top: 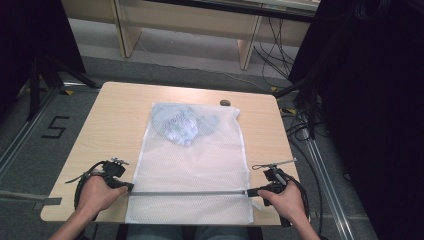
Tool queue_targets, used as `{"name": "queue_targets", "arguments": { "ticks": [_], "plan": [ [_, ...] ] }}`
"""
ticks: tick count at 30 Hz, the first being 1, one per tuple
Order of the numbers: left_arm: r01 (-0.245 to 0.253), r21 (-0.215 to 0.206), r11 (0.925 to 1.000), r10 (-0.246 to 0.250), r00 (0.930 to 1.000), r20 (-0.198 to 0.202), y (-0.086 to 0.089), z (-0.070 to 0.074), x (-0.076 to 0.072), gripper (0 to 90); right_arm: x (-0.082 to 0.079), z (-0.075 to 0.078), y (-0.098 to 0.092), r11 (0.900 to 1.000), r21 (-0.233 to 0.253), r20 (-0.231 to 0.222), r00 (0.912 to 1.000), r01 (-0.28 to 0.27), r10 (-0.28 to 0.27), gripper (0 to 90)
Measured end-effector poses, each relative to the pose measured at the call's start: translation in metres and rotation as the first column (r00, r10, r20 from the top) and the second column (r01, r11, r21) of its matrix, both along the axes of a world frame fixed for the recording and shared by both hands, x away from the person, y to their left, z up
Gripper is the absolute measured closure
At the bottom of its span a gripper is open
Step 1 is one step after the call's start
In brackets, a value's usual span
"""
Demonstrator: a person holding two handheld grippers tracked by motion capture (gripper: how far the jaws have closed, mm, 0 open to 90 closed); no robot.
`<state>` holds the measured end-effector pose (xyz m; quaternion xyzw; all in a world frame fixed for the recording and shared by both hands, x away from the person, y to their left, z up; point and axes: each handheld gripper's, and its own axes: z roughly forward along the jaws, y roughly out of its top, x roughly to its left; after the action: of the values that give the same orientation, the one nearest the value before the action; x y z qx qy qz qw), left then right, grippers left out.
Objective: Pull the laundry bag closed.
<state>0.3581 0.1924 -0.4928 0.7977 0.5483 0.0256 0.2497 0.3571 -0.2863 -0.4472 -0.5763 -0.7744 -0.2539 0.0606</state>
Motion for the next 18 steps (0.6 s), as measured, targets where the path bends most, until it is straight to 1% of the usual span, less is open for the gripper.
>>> {"name": "queue_targets", "arguments": {
  "ticks": [2,3,4,5,6,7,8,9,10,11,12,13,14,15,16,17,18],
  "plan": [
    [-0.001,0.000,1.0000,0.001,1.0000,0.000,0.000,0.000,0.000,89.9,0.000,-0.001,0.000,1.000,-0.002,-0.003,0.9999,0.011,-0.011,86.8],
    [0.000,0.000,1.0000,0.000,1.0000,0.000,0.000,0.000,0.000,89.9,-0.001,0.001,0.002,0.999,0.015,-0.039,0.9987,0.035,-0.034,86.7],
    [-0.001,0.000,1.0000,0.001,1.0000,0.000,0.000,0.000,0.000,89.9,-0.001,0.001,0.001,0.999,0.016,-0.037,0.9989,0.029,-0.028,86.7],
    [-0.001,0.000,1.0000,0.001,1.0000,0.000,0.000,0.000,0.000,89.9,0.000,-0.001,-0.001,1.000,0.002,0.002,1.0000,0.008,-0.008,86.7],
    [-0.001,0.000,1.0000,0.001,1.0000,0.000,0.000,0.000,0.000,89.9,0.000,-0.002,-0.003,1.000,-0.010,0.000,1.0000,0.000,0.000,86.7],
    [-0.001,-0.001,1.0000,0.001,1.0000,0.000,0.000,0.000,0.000,89.9,0.001,-0.003,-0.005,1.000,-0.023,0.007,0.9998,-0.021,0.021,86.7],
    [0.000,-0.001,1.0000,0.000,1.0000,-0.001,0.000,0.000,0.000,89.9,0.002,-0.005,-0.005,1.000,-0.002,0.036,0.9989,-0.030,0.030,86.7],
    [0.002,-0.002,1.0000,-0.002,1.0000,-0.005,0.000,0.000,0.000,89.9,0.002,-0.006,-0.005,1.000,0.002,0.036,0.9991,-0.023,0.023,86.7],
    [0.002,-0.001,1.0000,-0.002,1.0000,-0.005,0.000,0.000,0.000,89.9,0.003,-0.008,-0.008,0.998,-0.039,0.043,0.9975,-0.054,0.056,86.7],
    [0.001,-0.003,1.0000,-0.001,1.0000,-0.006,0.000,0.000,0.000,89.9,0.002,-0.007,-0.005,0.999,-0.032,0.003,1.0000,-0.007,0.008,86.7],
    [0.002,-0.004,1.0000,-0.002,1.0000,-0.005,0.000,0.000,0.000,89.9,0.001,-0.006,-0.005,1.000,-0.014,-0.017,0.9998,0.005,-0.005,86.6],
    [0.001,-0.004,1.0000,-0.001,1.0000,-0.003,0.000,0.000,0.000,89.9,0.001,-0.007,-0.006,1.000,-0.020,-0.013,0.9999,-0.003,0.002,86.6],
    [0.001,-0.004,1.0000,-0.001,1.0000,-0.002,0.000,0.000,0.000,89.9,0.001,-0.007,-0.006,0.999,-0.043,-0.033,0.9994,0.008,-0.010,86.6],
    [-0.001,-0.004,1.0000,0.001,1.0000,0.000,-0.001,0.000,0.000,89.9,0.001,-0.007,-0.006,0.999,-0.044,-0.031,0.9995,0.008,-0.009,86.6],
    [-0.002,-0.004,1.0000,0.002,1.0000,0.000,-0.001,0.000,0.000,89.9,0.002,-0.009,-0.008,0.998,-0.053,-0.004,0.9999,-0.013,0.013,86.6],
    [0.000,-0.004,1.0000,0.000,1.0000,0.000,0.000,0.000,0.000,89.9,0.003,-0.009,-0.005,1.000,-0.014,-0.021,0.9998,0.001,-0.002,86.5],
    [0.000,-0.004,1.0000,0.000,1.0000,0.000,0.000,0.000,0.000,89.9,0.002,-0.010,-0.005,1.000,-0.027,-0.015,0.9999,0.004,-0.005,86.1]
  ]
}}
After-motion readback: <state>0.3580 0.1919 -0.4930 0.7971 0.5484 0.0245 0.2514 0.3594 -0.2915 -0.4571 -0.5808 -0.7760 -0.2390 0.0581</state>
